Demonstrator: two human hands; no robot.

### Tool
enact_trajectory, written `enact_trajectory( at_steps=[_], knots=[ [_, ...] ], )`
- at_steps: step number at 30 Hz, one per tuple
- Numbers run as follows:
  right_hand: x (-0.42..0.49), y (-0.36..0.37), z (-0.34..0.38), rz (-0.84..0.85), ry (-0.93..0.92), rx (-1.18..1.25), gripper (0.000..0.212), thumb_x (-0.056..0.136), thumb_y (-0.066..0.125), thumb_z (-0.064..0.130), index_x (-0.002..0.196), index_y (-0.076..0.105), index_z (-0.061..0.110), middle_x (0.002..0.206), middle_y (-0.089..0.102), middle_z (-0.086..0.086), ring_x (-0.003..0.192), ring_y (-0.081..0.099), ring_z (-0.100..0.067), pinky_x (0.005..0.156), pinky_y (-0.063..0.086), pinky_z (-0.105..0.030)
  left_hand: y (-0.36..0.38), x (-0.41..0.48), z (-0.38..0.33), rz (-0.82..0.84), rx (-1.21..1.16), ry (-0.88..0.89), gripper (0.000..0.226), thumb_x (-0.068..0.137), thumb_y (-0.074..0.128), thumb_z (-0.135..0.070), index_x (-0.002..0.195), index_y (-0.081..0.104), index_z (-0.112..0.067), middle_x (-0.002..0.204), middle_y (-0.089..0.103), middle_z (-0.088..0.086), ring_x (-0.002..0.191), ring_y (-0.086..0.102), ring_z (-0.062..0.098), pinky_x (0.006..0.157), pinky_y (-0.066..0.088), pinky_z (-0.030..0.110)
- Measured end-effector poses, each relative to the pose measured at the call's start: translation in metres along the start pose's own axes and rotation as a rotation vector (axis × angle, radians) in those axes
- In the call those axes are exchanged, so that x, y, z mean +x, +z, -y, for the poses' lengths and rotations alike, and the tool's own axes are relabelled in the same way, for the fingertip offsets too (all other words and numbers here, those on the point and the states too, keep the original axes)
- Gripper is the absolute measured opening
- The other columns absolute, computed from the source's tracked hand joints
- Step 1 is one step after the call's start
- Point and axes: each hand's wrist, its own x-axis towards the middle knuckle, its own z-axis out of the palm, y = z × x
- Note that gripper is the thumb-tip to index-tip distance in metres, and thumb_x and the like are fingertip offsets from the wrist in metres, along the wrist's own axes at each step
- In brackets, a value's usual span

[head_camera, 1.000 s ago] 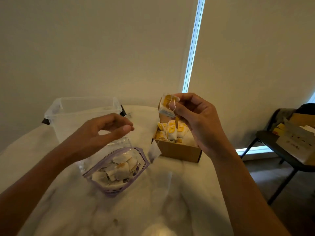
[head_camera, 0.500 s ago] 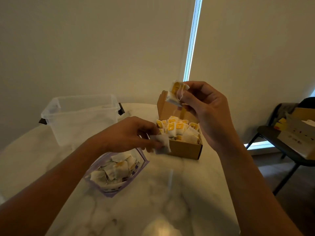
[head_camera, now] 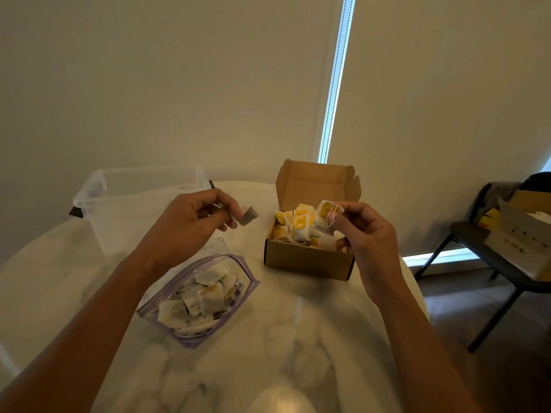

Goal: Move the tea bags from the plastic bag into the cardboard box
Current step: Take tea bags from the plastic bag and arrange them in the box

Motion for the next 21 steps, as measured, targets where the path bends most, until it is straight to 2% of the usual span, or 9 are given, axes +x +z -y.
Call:
enact_trajectory(
  at_steps=[2, 4, 7, 10, 12, 14, 16, 19, 21],
  knots=[
    [0.003, 0.001, -0.006, -0.042, -0.006, -0.069, 0.017, 0.097, 0.076, 0.017, 0.113, 0.076, 0.017, 0.098, 0.08, 0.001, 0.088, 0.076, -0.019, 0.063, 0.062, -0.026, 0.001, -0.001, 0.002, 0.001, -0.091, -0.011, 0.026, 0.108, 0.06, 0.001, 0.106, 0.081, -0.015, 0.102, 0.083, -0.003, 0.093, 0.078, 0.011, 0.083, 0.059, 0.019],
    [0.007, 0.002, -0.011, -0.054, -0.032, -0.159, 0.015, 0.096, 0.078, 0.02, 0.111, 0.076, 0.021, 0.099, 0.079, 0.005, 0.084, 0.076, -0.017, 0.066, 0.065, -0.029, 0.001, -0.003, 0.005, 0.026, -0.214, -0.02, 0.02, 0.107, 0.061, -0.005, 0.112, 0.08, -0.011, 0.109, 0.082, 0.004, 0.1, 0.078, 0.016, 0.089, 0.06, 0.025],
    [0.017, 0.003, -0.016, 0.003, -0.091, -0.312, 0.019, 0.096, 0.078, 0.023, 0.115, 0.073, 0.028, 0.103, 0.076, 0.011, 0.089, 0.076, -0.013, 0.069, 0.066, -0.031, 0.001, -0.003, 0.006, 0.024, -0.336, -0.028, 0.031, 0.102, 0.065, -0.035, 0.116, 0.079, -0.01, 0.11, 0.081, 0.008, 0.106, 0.077, 0.027, 0.1, 0.06, 0.042],
    [0.022, 0.009, -0.015, 0.077, -0.208, -0.543, 0.018, 0.096, 0.077, 0.029, 0.113, 0.075, 0.035, 0.101, 0.075, 0.019, 0.095, 0.07, 0.0, 0.074, 0.06, -0.018, 0.004, -0.002, 0.003, -0.052, -0.176, -0.055, 0.046, 0.096, 0.072, -0.06, 0.108, 0.078, -0.016, 0.099, 0.083, 0.003, 0.092, 0.078, 0.021, 0.096, 0.061, 0.043],
    [0.023, 0.015, -0.018, 0.085, -0.269, -0.659, 0.015, 0.095, 0.078, 0.034, 0.109, 0.076, 0.04, 0.102, 0.075, 0.021, 0.099, 0.066, 0.001, 0.086, 0.052, -0.02, 0.005, 0.0, 0.0, -0.081, -0.125, -0.064, 0.044, 0.09, 0.077, -0.058, 0.098, 0.074, -0.015, 0.094, 0.083, 0.001, 0.085, 0.078, 0.018, 0.088, 0.062, 0.038],
    [0.024, 0.017, -0.023, 0.084, -0.275, -0.773, 0.018, 0.094, 0.078, 0.038, 0.11, 0.073, 0.042, 0.104, 0.073, 0.024, 0.111, 0.059, -0.002, 0.101, 0.04, -0.034, 0.003, 0.004, -0.003, -0.096, -0.1, -0.066, 0.04, 0.09, 0.081, -0.051, 0.089, 0.068, -0.013, 0.092, 0.083, 0.001, 0.084, 0.079, 0.018, 0.083, 0.06, 0.032],
    [0.025, 0.012, -0.029, 0.095, -0.238, -0.836, 0.022, 0.094, 0.077, 0.041, 0.114, 0.067, 0.045, 0.102, 0.07, 0.026, 0.122, 0.053, -0.005, 0.107, 0.033, -0.041, -0.002, 0.009, -0.007, -0.108, -0.072, -0.054, 0.037, 0.088, 0.083, -0.047, 0.085, 0.065, -0.015, 0.092, 0.082, 0.001, 0.083, 0.08, 0.017, 0.081, 0.057, 0.029],
    [0.024, 0.003, -0.033, 0.09, -0.221, -0.868, 0.027, 0.095, 0.075, 0.041, 0.12, 0.068, 0.042, 0.11, 0.072, 0.023, 0.13, 0.048, -0.01, 0.11, 0.03, -0.043, -0.009, 0.018, -0.011, -0.092, -0.004, -0.043, 0.034, 0.082, 0.087, -0.048, 0.089, 0.069, -0.02, 0.103, 0.081, -0.006, 0.089, 0.079, 0.014, 0.087, 0.058, 0.033],
    [0.022, 0.001, -0.032, 0.062, -0.238, -0.82, 0.025, 0.094, 0.077, 0.038, 0.118, 0.071, 0.041, 0.107, 0.071, 0.024, 0.123, 0.056, -0.01, 0.106, 0.042, -0.039, -0.009, 0.02, -0.013, -0.057, 0.041, -0.035, 0.03, 0.082, 0.089, -0.046, 0.098, 0.073, -0.027, 0.11, 0.08, -0.01, 0.096, 0.077, 0.011, 0.091, 0.061, 0.037]
  ],
)
